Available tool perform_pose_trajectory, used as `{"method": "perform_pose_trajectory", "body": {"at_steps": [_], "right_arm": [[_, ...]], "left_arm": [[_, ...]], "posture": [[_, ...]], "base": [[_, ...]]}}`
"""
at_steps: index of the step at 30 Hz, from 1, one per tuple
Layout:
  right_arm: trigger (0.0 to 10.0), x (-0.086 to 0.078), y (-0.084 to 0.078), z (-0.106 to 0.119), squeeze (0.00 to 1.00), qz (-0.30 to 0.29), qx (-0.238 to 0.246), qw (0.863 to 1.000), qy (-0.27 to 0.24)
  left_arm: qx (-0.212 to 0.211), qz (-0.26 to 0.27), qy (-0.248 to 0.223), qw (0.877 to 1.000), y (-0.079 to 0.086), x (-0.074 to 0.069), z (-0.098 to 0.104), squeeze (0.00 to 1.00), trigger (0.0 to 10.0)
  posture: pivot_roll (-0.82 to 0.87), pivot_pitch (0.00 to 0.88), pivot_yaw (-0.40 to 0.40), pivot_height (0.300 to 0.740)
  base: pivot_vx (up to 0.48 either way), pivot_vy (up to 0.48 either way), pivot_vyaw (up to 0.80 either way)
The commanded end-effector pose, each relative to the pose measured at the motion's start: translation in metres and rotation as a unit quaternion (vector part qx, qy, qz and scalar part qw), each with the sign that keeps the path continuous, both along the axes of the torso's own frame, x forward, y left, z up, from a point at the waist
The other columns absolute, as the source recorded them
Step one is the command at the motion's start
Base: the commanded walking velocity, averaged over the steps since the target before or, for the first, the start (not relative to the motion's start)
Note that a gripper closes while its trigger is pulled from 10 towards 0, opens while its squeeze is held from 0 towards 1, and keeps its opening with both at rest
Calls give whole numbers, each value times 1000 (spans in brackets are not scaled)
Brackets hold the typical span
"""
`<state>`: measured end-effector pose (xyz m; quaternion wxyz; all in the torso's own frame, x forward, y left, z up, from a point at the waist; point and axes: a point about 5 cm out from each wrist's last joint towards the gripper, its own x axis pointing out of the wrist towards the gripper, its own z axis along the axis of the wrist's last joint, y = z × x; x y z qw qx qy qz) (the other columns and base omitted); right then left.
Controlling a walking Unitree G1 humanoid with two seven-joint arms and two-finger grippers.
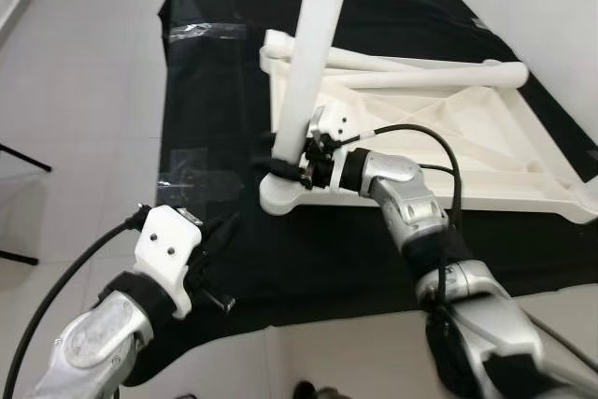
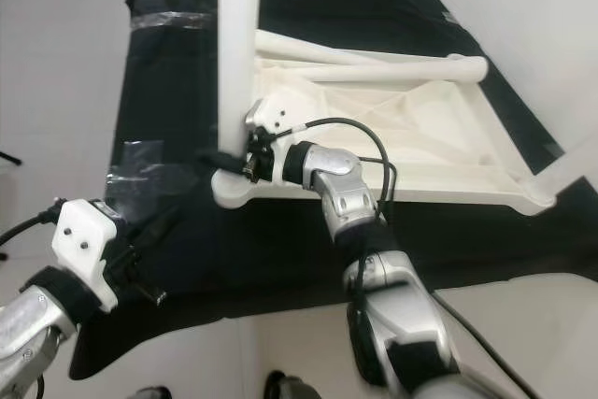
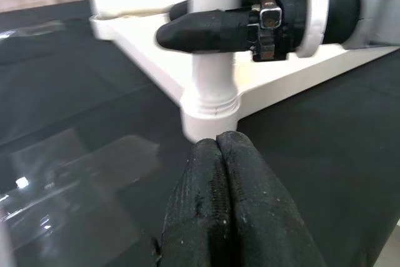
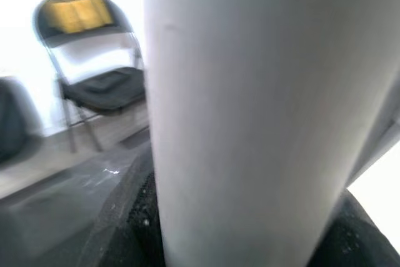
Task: Building children table
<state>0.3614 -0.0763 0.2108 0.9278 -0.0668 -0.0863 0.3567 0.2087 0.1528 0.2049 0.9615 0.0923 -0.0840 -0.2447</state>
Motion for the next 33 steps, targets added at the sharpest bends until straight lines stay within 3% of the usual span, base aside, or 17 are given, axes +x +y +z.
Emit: {"method": "perform_pose_trajectory", "body": {"at_steps": [1,2,4,14,15,16,17,18,19,22,23,24,25,27,28,31,33], "right_arm": [[10000,-2,-25,-33,0,-123,-54,990,45],[10000,-11,-22,-39,0,-154,-58,986,36],[10000,-14,-19,-40,0,-163,-48,985,36],[10000,3,-15,-26,0,-108,-27,993,31],[10000,3,-8,-15,278,-65,-15,998,20],[10000,3,-8,-15,278,-65,-15,998,20],[10000,4,-2,-1,1000,-17,13,1000,13],[10000,4,-2,-1,1000,-17,13,1000,13],[10000,2,3,13,1000,37,29,999,-2],[10000,2,3,13,1000,37,29,999,-2],[10000,-1,5,26,322,101,27,994,-17],[10000,-5,5,35,0,183,-5,982,-38],[10000,-7,4,39,0,238,-38,970,-46],[10000,-7,4,39,0,238,-38,970,-46],[10000,-6,3,41,0,294,-78,952,-41],[10000,-2,3,42,0,312,-88,946,-31],[10000,-1,0,39,0,351,-86,932,-5]], "left_arm": [[2,-8,4,1000,0,-3,0,0,10000],[-1,-11,5,1000,-1,-3,-1,0,10000],[-2,-15,7,1000,-2,-2,-1,0,10000],[-4,-19,8,1000,-5,-2,-2,0,10000],[-4,-16,7,1000,-4,-2,-1,0,10000],[-4,-16,7,1000,-4,-2,-1,0,10000],[-3,-16,7,1000,-4,-1,-1,0,10000],[-3,-16,7,1000,-4,-1,-1,0,10000],[-4,-18,7,1000,-5,-1,-1,0,10000],[-4,-18,7,1000,-5,-1,-1,0,10000],[-4,-20,7,1000,-6,-1,-1,0,10000],[-4,-19,7,1000,-5,-1,-1,0,10000],[-3,-17,7,1000,-5,-1,-1,0,10000],[-3,-17,7,1000,-5,-1,-1,0,10000],[-2,-16,7,1000,-5,-1,-1,0,10000],[-2,-17,8,1000,-5,-2,-2,0,10000],[-2,-18,8,1000,-6,-2,-2,0,10000]], "posture": [[122,255,-145,740],[112,248,-134,740],[111,248,-132,740],[118,245,-143,740],[120,242,-138,740],[120,242,-138,740],[125,240,-132,740],[125,240,-132,740],[132,239,-130,740],[132,239,-130,740],[139,235,-133,740],[146,231,-141,740],[149,227,-144,740],[149,227,-144,740],[151,226,-145,740],[157,222,-146,740],[163,219,-144,740]], "base": [[0,0,0],[0,0,0],[0,0,0],[0,0,0],[0,0,0],[0,0,0],[0,0,0],[0,0,0],[0,0,0],[0,0,0],[0,0,0],[0,0,0],[0,0,0],[0,0,0],[0,0,0],[0,0,0],[0,0,0]]}}
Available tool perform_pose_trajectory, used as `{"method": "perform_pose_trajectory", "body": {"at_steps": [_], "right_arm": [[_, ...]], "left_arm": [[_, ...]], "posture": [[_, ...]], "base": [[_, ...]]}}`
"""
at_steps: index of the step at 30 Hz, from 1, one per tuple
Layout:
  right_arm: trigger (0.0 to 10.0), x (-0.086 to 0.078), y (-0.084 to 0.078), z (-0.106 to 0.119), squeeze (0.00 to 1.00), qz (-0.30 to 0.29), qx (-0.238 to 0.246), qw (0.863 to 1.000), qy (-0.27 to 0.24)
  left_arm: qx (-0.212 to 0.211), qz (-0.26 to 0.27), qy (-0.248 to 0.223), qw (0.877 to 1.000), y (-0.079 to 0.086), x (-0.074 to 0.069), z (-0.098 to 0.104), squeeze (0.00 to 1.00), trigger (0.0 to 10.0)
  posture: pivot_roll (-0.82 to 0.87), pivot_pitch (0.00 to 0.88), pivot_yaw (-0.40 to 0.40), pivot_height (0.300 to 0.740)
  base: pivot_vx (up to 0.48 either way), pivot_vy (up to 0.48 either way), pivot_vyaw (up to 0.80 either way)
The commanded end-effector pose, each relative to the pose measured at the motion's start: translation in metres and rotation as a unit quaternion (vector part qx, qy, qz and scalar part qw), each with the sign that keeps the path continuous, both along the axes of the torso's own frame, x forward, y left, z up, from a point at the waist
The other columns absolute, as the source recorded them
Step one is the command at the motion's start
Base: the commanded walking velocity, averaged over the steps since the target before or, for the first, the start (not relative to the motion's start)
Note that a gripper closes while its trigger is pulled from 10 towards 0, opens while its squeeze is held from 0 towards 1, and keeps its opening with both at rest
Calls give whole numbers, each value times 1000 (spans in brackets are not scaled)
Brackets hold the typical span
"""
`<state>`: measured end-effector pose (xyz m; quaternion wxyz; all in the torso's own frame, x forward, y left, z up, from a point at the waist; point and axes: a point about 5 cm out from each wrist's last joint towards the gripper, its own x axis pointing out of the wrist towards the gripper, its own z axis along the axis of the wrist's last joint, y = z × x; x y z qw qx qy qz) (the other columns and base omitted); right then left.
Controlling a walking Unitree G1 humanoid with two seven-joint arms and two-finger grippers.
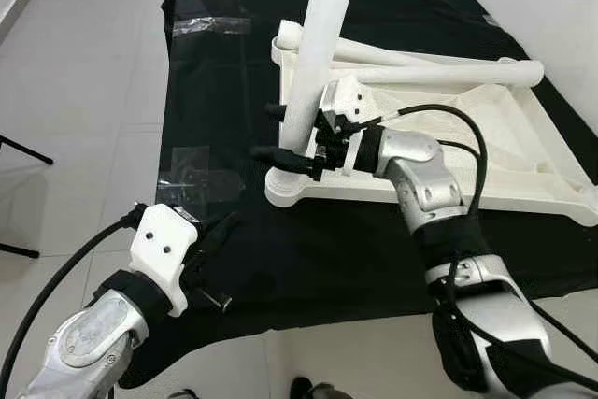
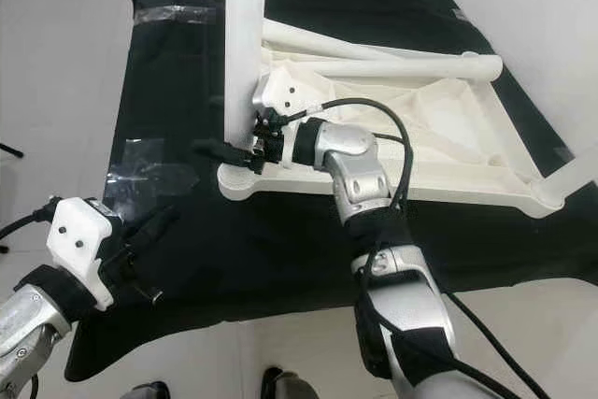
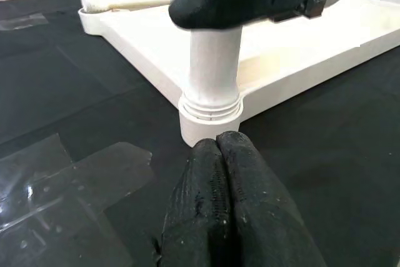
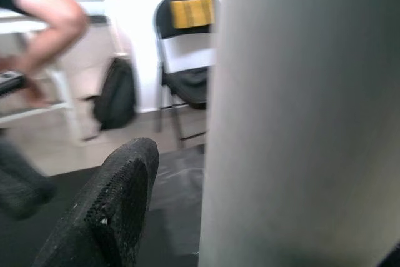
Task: Building children table
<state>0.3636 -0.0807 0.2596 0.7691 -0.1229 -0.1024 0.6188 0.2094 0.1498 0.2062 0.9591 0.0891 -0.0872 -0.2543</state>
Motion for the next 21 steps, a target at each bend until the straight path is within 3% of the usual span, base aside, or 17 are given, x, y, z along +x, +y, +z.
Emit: {"method": "perform_pose_trajectory", "body": {"at_steps": [1,8,9,21], "right_arm": [[10000,-3,5,-10,0,56,-18,998,27],[10000,3,3,-12,0,57,-24,997,45],[0,3,3,-13,0,72,-23,995,58],[0,5,-2,-16,0,89,-23,993,71]], "left_arm": [[1,-7,10,1000,-3,-3,-4,0,10000],[-1,-10,10,1000,-3,-4,-3,0,10000],[-2,-11,11,1000,-3,-5,-3,0,10000],[-3,-14,17,1000,-5,-6,-5,0,10000]], "posture": [[163,219,-144,740],[170,217,-145,740],[167,219,-146,740],[152,234,-148,740]], "base": [[0,0,0],[0,0,0],[0,0,0],[0,0,0]]}}
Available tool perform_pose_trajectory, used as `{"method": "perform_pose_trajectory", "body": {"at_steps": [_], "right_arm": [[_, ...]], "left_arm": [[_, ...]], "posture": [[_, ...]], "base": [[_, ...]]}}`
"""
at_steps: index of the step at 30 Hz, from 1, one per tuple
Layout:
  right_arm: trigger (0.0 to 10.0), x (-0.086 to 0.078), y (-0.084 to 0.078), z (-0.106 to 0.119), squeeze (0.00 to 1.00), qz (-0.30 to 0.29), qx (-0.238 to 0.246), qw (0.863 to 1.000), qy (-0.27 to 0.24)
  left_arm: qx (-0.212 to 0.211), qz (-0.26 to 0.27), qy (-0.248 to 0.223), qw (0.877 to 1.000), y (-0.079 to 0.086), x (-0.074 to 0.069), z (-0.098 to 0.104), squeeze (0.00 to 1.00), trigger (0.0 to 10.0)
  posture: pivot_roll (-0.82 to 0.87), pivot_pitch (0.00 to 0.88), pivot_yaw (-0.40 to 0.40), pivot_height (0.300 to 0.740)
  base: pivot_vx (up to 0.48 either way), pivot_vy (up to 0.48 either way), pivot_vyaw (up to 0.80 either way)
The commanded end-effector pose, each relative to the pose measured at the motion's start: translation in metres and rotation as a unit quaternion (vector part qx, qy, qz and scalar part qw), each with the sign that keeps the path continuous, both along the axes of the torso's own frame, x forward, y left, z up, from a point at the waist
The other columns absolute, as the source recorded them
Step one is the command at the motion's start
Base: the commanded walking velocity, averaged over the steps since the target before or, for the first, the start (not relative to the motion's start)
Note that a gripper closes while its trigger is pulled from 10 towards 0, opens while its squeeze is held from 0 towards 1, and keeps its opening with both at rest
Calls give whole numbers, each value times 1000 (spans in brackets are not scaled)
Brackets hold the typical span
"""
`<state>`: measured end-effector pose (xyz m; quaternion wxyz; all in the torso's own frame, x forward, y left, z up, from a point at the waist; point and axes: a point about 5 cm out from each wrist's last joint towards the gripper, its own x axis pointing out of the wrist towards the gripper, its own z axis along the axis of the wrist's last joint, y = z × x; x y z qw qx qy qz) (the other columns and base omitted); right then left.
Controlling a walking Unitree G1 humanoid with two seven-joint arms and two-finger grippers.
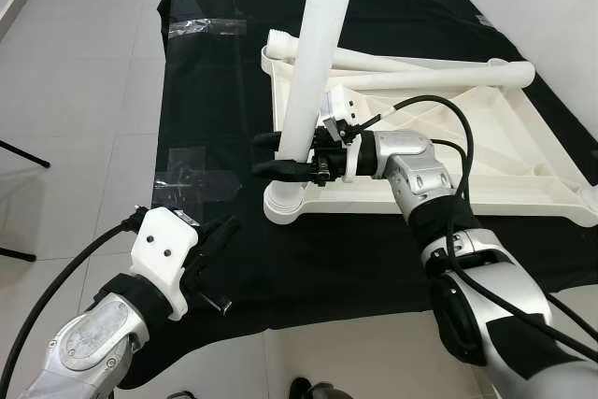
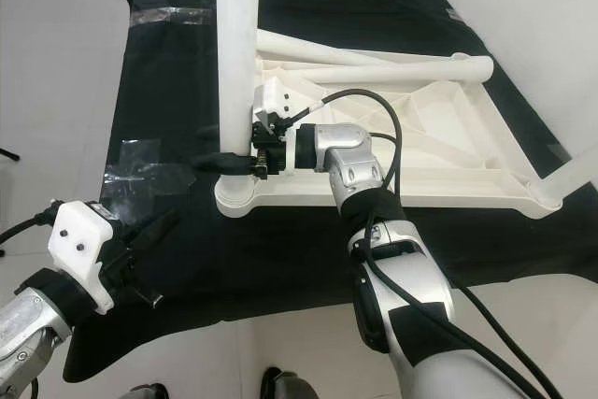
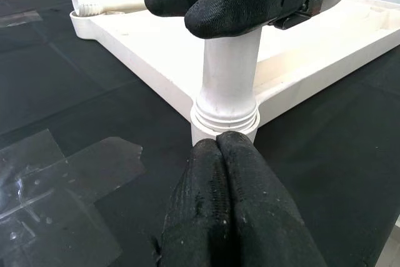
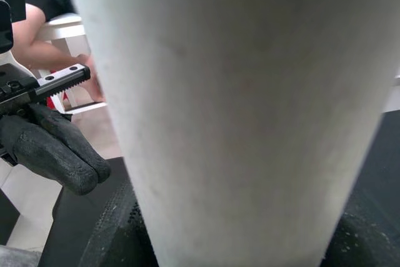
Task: Building children table
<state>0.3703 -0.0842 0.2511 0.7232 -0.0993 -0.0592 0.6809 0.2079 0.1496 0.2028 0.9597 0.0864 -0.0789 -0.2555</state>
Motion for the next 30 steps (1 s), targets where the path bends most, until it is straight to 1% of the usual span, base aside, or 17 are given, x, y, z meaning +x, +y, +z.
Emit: {"method": "perform_pose_trajectory", "body": {"at_steps": [1,4,5,7,8,10,11,13,17,18,21,22,23,24,28,29,30], "right_arm": [[0,-2,2,-7,0,16,-3,1000,20],[0,5,-6,-10,0,-70,7,998,3],[0,10,-12,-14,0,-145,14,989,-1],[0,10,-12,-14,0,-145,14,989,-1],[0,15,-15,-30,0,-298,28,954,-2],[0,15,-15,-30,0,-298,28,954,-2],[0,-3,-5,-60,0,-361,13,933,1],[0,-17,4,-78,0,-399,8,917,7],[0,-18,10,-79,0,-411,17,911,6],[7373,-13,10,-73,0,-408,21,913,3],[7373,-10,9,-69,0,-404,23,915,1],[10000,-9,12,-65,0,-378,30,925,4],[10000,-9,12,-65,0,-378,30,925,4],[10000,-8,18,-57,1000,-321,45,946,9],[10000,-8,27,-40,1000,-230,70,971,6],[10000,-6,29,-29,788,-182,76,980,-2],[10000,-6,30,-17,0,-122,69,990,-23]], "left_arm": [[-3,-14,8,1000,-5,-4,-2,0,10000],[-2,-13,9,1000,-4,-4,-2,0,10000],[-2,-13,9,1000,-3,-4,-2,0,10000],[-2,-13,9,1000,-3,-4,-2,0,10000],[-3,-16,11,1000,-3,-4,-3,0,10000],[-3,-16,11,1000,-3,-4,-3,0,10000],[-5,-19,12,1000,-4,-3,-3,0,10000],[-9,-21,13,1000,-4,-3,-2,0,10000],[-16,-27,13,999,-7,-2,-3,0,10000],[-17,-28,14,999,-9,-2,-3,0,10000],[-17,-28,14,999,-9,-2,-4,0,10000],[-16,-23,13,1000,-7,-3,-4,0,10000],[-16,-23,13,1000,-7,-3,-4,0,10000],[-15,-18,10,1000,-5,-2,-2,0,10000],[-15,-16,8,1000,-5,-1,-1,0,10000],[-15,-20,9,1000,-6,-1,-2,0,10000],[-15,-23,10,1000,-8,-1,-2,0,10000]], "posture": [[152,234,-148,740],[131,233,-148,740],[120,234,-150,740],[120,234,-150,740],[106,232,-155,740],[106,232,-155,740],[107,242,-140,740],[103,231,-118,740],[93,237,-135,740],[97,239,-147,740],[97,239,-147,740],[97,239,-148,740],[97,239,-148,740],[101,237,-148,740],[103,236,-145,740],[108,235,-146,740],[110,234,-146,740]], "base": [[0,0,0],[0,0,0],[0,0,0],[0,0,0],[0,0,0],[0,0,0],[0,0,0],[0,0,0],[0,0,0],[0,0,0],[0,0,0],[0,0,0],[0,0,0],[0,0,0],[0,0,0],[0,0,0],[0,0,0]]}}
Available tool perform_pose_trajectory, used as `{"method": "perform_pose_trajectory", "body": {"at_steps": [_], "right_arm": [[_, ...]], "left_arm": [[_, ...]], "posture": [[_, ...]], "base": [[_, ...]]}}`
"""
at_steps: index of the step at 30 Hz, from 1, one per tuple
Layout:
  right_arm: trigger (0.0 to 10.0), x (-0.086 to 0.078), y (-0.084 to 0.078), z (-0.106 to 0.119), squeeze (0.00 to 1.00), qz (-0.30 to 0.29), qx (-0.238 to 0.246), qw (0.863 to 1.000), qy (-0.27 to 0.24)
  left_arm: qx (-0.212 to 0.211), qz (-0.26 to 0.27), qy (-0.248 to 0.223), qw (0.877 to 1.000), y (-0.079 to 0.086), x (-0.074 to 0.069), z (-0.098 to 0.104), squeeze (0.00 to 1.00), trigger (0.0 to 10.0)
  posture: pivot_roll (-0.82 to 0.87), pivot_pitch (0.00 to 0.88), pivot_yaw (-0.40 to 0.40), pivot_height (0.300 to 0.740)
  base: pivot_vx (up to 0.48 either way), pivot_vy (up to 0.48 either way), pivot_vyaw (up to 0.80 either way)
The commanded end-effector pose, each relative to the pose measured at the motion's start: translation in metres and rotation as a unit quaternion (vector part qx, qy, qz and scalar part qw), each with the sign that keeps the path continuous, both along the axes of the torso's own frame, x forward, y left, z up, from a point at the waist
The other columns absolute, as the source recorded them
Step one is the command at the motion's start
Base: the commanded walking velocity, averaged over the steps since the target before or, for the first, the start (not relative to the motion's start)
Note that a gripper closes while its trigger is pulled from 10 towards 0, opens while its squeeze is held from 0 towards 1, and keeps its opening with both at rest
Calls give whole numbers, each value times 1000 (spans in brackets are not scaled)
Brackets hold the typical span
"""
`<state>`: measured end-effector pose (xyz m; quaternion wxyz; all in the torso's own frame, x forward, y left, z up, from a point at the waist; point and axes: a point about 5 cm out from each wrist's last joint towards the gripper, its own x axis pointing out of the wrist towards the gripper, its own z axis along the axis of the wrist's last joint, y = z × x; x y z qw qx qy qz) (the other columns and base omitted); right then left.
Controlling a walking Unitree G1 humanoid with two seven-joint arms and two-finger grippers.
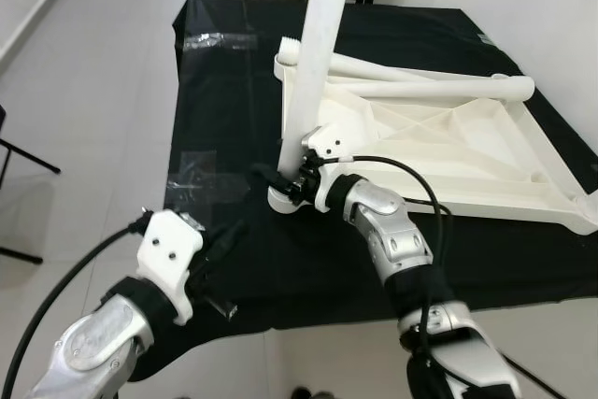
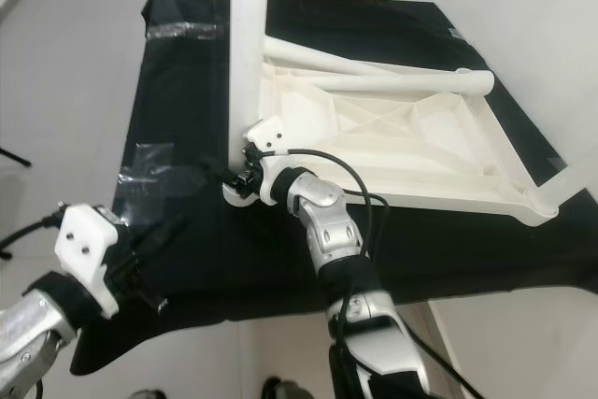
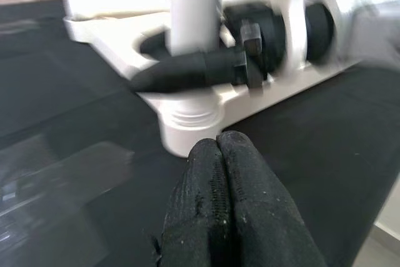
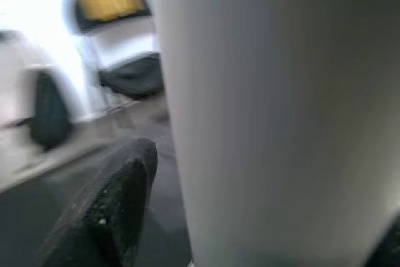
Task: Building children table
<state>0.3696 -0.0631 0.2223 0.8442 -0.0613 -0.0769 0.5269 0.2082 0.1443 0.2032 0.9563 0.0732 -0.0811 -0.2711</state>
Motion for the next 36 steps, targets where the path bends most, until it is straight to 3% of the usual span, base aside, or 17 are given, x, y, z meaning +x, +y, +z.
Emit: {"method": "perform_pose_trajectory", "body": {"at_steps": [1,4,10,14,15,18,19,28,29,30,31,33,34,35,36], "right_arm": [[10000,-7,10,16,0,87,-10,995,-43],[10000,-15,12,22,0,148,-37,986,-64],[10000,-20,14,27,0,201,-60,976,-56],[10000,-18,19,34,0,279,-77,956,-35],[3882,-17,20,34,0,288,-82,954,-30],[3882,-15,21,34,0,297,-85,951,-29],[0,-15,21,33,0,300,-82,950,-23],[0,-13,9,24,0,276,-67,959,-11],[0,-13,3,21,0,265,-64,962,-9],[0,-12,-7,12,0,218,-64,974,-8],[0,-12,-7,12,0,218,-64,974,-8],[0,-10,-19,-21,0,65,-69,995,36],[0,-10,-22,-32,0,7,-72,996,50],[0,-14,-23,-58,0,-132,-82,984,88],[0,-14,-23,-58,0,-132,-82,984,88]], "left_arm": [[-2,-7,8,1000,-3,-1,-3,0,10000],[0,-5,7,1000,-2,-1,-2,0,10000],[3,0,6,1000,0,-2,-2,0,10000],[3,4,9,1000,2,-3,-3,0,10000],[3,3,9,1000,1,-4,-3,0,10000],[3,2,9,1000,1,-4,-3,0,10000],[4,2,10,1000,1,-4,-3,0,10000],[5,4,12,1000,3,-4,-3,0,10000],[5,3,13,1000,3,-4,-3,0,10000],[6,1,15,1000,3,-5,-4,0,10000],[6,1,15,1000,3,-5,-4,0,10000],[7,-2,18,1000,4,-6,-6,0,10000],[8,-2,19,1000,4,-6,-6,0,10000],[9,-3,19,1000,6,-6,-6,0,10000],[9,-3,19,1000,6,-6,-6,0,10000]], "posture": [[118,235,-147,740],[127,235,-151,740],[137,239,-155,740],[145,241,-154,740],[147,242,-155,740],[147,242,-155,740],[150,245,-155,740],[146,248,-141,740],[144,248,-140,740],[131,241,-145,740],[131,241,-145,740],[134,235,-150,740],[134,235,-150,740],[131,240,-130,740],[131,240,-130,740]], "base": [[0,0,0],[0,0,0],[0,0,0],[0,0,0],[0,0,0],[0,0,0],[0,0,0],[0,0,0],[0,0,0],[0,0,0],[0,0,0],[0,0,0],[0,0,0],[0,0,0],[0,0,0]]}}
